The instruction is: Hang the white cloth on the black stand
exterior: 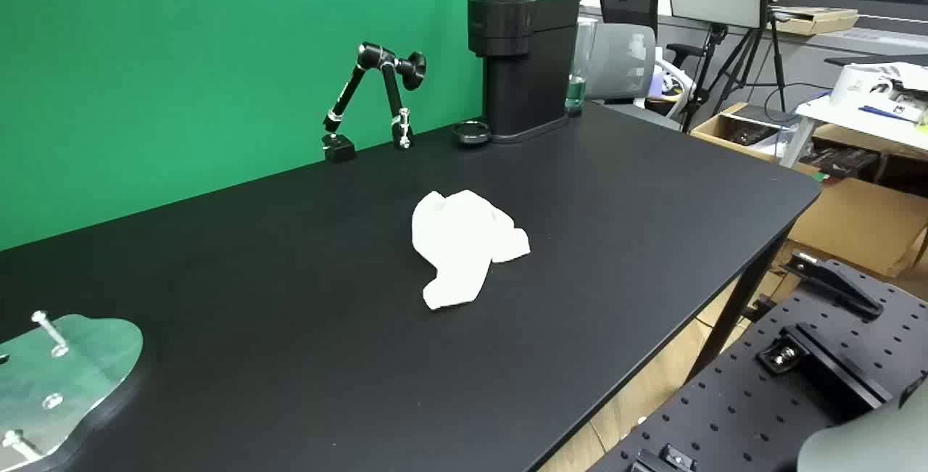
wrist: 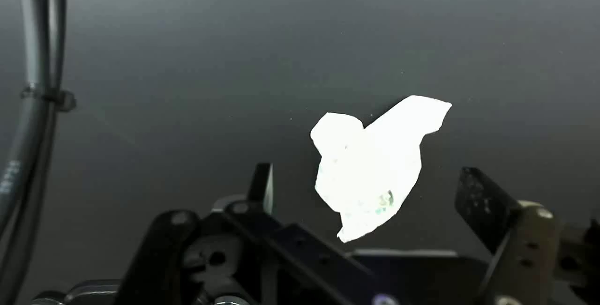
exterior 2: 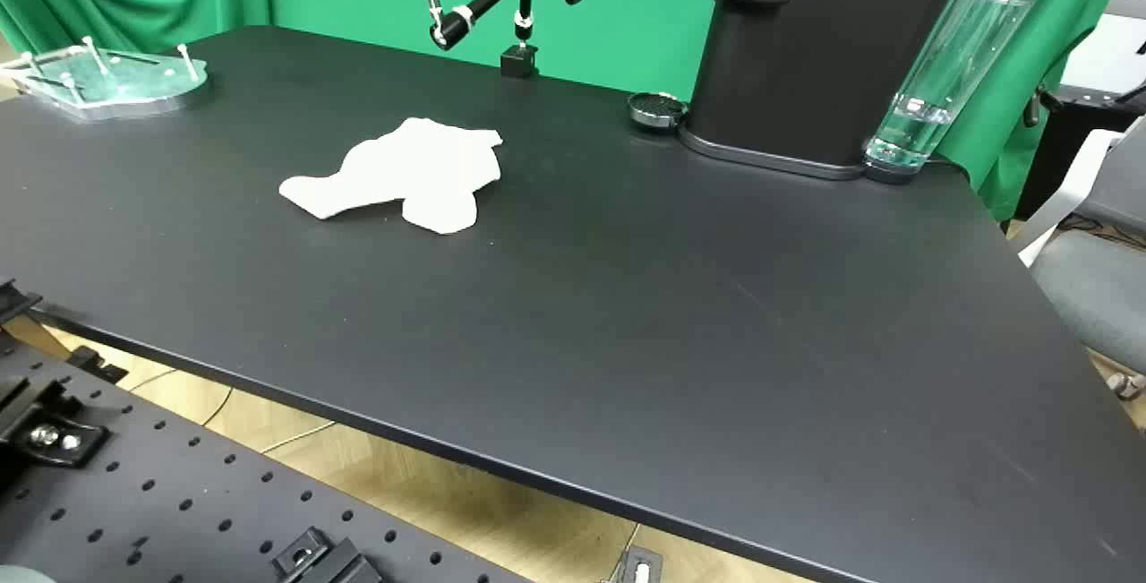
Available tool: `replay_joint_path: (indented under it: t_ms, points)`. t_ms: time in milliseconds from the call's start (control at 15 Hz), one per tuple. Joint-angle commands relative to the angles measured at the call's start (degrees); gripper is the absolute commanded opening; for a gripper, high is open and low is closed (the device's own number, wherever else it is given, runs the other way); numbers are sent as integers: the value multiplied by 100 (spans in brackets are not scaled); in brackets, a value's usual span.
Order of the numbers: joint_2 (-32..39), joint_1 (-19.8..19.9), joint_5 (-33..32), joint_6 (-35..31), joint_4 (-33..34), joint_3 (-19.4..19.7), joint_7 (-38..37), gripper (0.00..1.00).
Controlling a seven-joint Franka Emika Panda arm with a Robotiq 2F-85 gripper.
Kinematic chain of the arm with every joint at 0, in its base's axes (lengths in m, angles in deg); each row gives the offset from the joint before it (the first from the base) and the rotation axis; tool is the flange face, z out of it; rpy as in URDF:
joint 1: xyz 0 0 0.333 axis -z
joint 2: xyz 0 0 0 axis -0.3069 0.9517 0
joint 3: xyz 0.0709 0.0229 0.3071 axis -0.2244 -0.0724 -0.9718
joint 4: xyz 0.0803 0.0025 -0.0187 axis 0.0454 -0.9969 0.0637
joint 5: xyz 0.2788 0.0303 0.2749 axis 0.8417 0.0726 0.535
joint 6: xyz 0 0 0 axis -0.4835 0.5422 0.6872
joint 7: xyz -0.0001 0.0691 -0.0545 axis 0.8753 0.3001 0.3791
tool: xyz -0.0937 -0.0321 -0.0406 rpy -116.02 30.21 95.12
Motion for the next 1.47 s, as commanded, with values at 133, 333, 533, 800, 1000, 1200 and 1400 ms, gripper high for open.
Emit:
replay_joint_path:
  t_ms: [133, 333, 533, 800, 1000, 1200, 1400]
  points:
    - [13, -23, -11, 13, 8, 18, -4, 100]
    - [23, -23, -11, 13, 5, 18, -1, 100]
    - [33, -23, -11, 13, 3, 18, 1, 100]
    - [38, -23, -11, 13, 2, 18, 4, 100]
    - [143, -8, -94, -242, -24, 17, 57, 100]
    - [334, -34, -223, -595, -98, 25, 263, 100]
    - [404, -71, -278, -662, -173, -14, 332, 100]
